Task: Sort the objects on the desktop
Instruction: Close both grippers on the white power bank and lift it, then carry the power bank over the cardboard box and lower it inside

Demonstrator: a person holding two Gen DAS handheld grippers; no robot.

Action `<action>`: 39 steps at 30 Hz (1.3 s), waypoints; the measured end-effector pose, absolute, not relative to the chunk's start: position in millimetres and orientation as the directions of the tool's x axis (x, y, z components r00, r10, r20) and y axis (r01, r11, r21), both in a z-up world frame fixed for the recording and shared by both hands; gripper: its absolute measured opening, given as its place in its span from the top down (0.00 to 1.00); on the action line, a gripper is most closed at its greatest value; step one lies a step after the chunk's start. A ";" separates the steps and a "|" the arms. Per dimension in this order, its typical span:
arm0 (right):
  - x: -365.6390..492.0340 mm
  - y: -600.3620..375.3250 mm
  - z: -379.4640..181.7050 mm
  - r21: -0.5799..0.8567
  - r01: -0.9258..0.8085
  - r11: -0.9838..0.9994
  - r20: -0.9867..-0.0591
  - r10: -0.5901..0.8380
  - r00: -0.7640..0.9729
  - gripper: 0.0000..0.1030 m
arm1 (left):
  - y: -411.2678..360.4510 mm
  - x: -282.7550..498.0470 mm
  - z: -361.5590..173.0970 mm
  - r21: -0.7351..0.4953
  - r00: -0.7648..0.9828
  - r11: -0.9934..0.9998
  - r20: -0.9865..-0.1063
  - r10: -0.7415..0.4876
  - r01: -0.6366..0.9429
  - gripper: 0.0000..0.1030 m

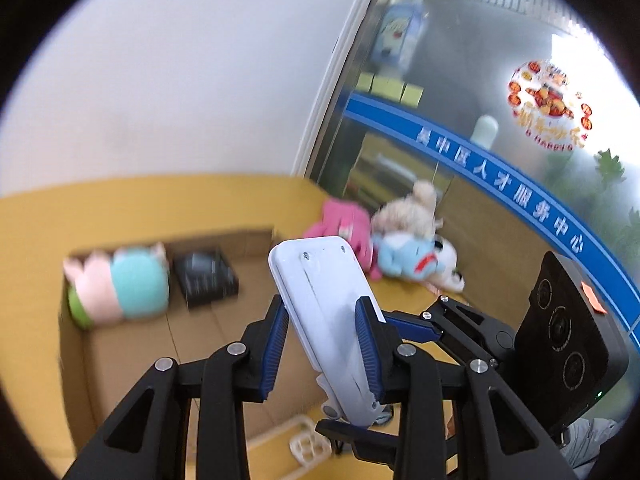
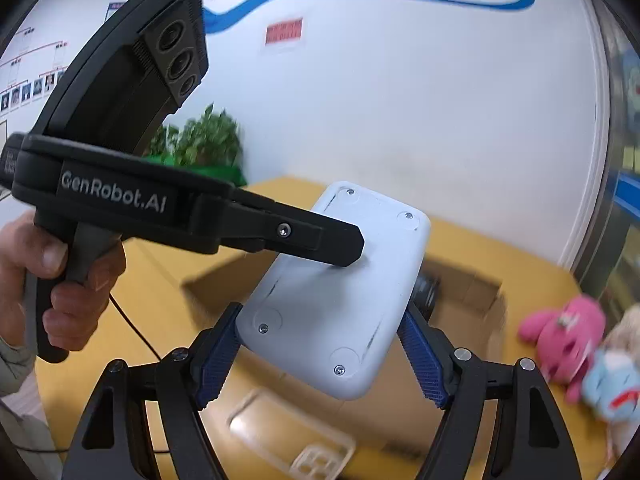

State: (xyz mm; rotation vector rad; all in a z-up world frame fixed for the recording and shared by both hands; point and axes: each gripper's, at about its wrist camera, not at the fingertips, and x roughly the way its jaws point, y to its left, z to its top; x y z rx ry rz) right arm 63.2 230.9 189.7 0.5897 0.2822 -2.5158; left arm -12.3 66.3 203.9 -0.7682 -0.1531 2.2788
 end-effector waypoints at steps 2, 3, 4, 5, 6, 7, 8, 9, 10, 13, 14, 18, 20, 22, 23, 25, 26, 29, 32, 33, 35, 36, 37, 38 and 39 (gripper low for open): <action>51.0 232.8 210.0 -0.074 0.540 -0.839 -0.444 -0.457 -0.771 0.27 | 67.3 -23.8 224.7 -0.308 -0.581 -0.734 -0.461 0.671 -0.605 0.68; 42.0 233.0 224.9 -0.085 0.534 -0.841 -0.430 -0.453 -0.781 0.27 | 68.4 -29.0 236.2 -0.292 -0.592 -0.737 -0.450 0.669 -0.610 0.68; 37.7 233.0 232.2 -0.093 0.531 -0.842 -0.424 -0.449 -0.786 0.27 | 69.6 -33.9 246.7 -0.279 -0.603 -0.739 -0.440 0.666 -0.613 0.69; 31.1 232.8 242.7 -0.104 0.528 -0.843 -0.415 -0.446 -0.793 0.27 | 69.9 -37.1 254.2 -0.268 -0.610 -0.742 -0.434 0.663 -0.615 0.69; 22.2 232.6 252.8 -0.110 0.527 -0.843 -0.407 -0.445 -0.798 0.27 | 71.2 -42.2 264.1 -0.256 -0.618 -0.743 -0.427 0.661 -0.618 0.70; 14.5 232.2 260.7 -0.114 0.525 -0.843 -0.403 -0.444 -0.800 0.27 | 72.0 -46.7 270.7 -0.251 -0.622 -0.744 -0.422 0.660 -0.619 0.70; 7.7 231.9 268.4 -0.120 0.522 -0.844 -0.401 -0.440 -0.803 0.27 | 72.9 -51.9 277.3 -0.247 -0.625 -0.744 -0.418 0.660 -0.621 0.70; 0.4 231.6 276.5 -0.125 0.519 -0.846 -0.396 -0.437 -0.808 0.27 | 74.0 -57.1 284.4 -0.237 -0.629 -0.744 -0.412 0.659 -0.624 0.69; -6.0 232.2 282.1 -0.125 0.517 -0.847 -0.394 -0.436 -0.809 0.27 | 75.1 -62.2 289.9 -0.232 -0.632 -0.745 -0.409 0.659 -0.626 0.70; -28.5 234.7 299.5 -0.112 0.518 -0.848 -0.391 -0.442 -0.808 0.27 | 80.4 -79.7 304.0 -0.216 -0.641 -0.749 -0.405 0.652 -0.626 0.70; -38.0 235.8 303.3 -0.114 0.514 -0.850 -0.391 -0.437 -0.810 0.27 | 82.4 -86.1 306.5 -0.212 -0.643 -0.751 -0.406 0.650 -0.625 0.70; -66.9 234.9 311.6 -0.105 0.506 -0.856 -0.419 -0.423 -0.803 0.27 | 89.5 -117.6 300.9 -0.233 -0.626 -0.749 -0.429 0.651 -0.620 0.70; -82.9 236.1 308.0 -0.093 0.501 -0.860 -0.442 -0.415 -0.795 0.27 | 93.8 -134.6 290.2 -0.264 -0.605 -0.743 -0.447 0.659 -0.615 0.70; -90.5 244.7 295.2 -0.077 0.488 -0.869 -0.470 -0.400 -0.787 0.28 | 101.4 -153.7 271.8 -0.289 -0.581 -0.739 -0.473 0.663 -0.608 0.70; -99.1 247.1 288.1 -0.068 0.482 -0.874 -0.486 -0.393 -0.781 0.28 | 103.9 -161.0 263.2 -0.297 -0.570 -0.739 -0.486 0.663 -0.605 0.70; -118.5 252.6 268.7 -0.047 0.472 -0.881 -0.527 -0.379 -0.760 0.28 | 113.2 -182.7 236.6 -0.328 -0.531 -0.734 -0.525 0.665 -0.595 0.70; -130.2 255.5 255.0 -0.038 0.461 -0.886 -0.556 -0.365 -0.747 0.28 | 115.7 -191.6 225.5 -0.346 -0.514 -0.731 -0.538 0.668 -0.588 0.70; -155.1 262.4 221.0 -0.021 0.441 -0.897 -0.617 -0.336 -0.712 0.28 | 126.7 -223.6 177.1 -0.419 -0.446 -0.722 -0.583 0.679 -0.551 0.70; -183.1 274.9 180.1 0.033 0.415 -0.909 -0.682 -0.324 -0.656 0.28 | 139.1 -247.2 135.0 -0.463 -0.387 -0.722 -0.626 0.677 -0.513 0.70; -194.9 280.0 162.0 0.050 0.400 -0.915 -0.712 -0.313 -0.629 0.29 | 144.4 -255.3 120.0 -0.477 -0.364 -0.722 -0.641 0.676 -0.500 0.71; -208.7 285.4 139.3 0.053 0.382 -0.923 -0.747 -0.290 -0.598 0.29 | 152.7 -268.0 95.8 -0.500 -0.326 -0.722 -0.663 0.674 -0.478 0.73; -217.2 288.7 125.1 0.056 0.371 -0.927 -0.769 -0.276 -0.576 0.30 | 156.1 -274.0 82.9 -0.513 -0.305 -0.722 -0.673 0.674 -0.464 0.74; -225.3 292.1 111.4 0.062 0.360 -0.931 -0.790 -0.266 -0.553 0.30 | 159.4 -279.0 72.0 -0.519 -0.290 -0.725 -0.683 0.670 -0.453 0.74; -232.0 295.0 100.3 0.072 0.350 -0.934 -0.806 -0.262 -0.530 0.30 | 161.7 -284.0 62.7 -0.524 -0.275 -0.729 -0.694 0.665 -0.441 0.74; -237.5 297.3 91.0 0.084 0.342 -0.936 -0.819 -0.260 -0.511 0.30 | 164.5 -288.2 53.3 -0.529 -0.261 -0.732 -0.703 0.662 -0.429 0.74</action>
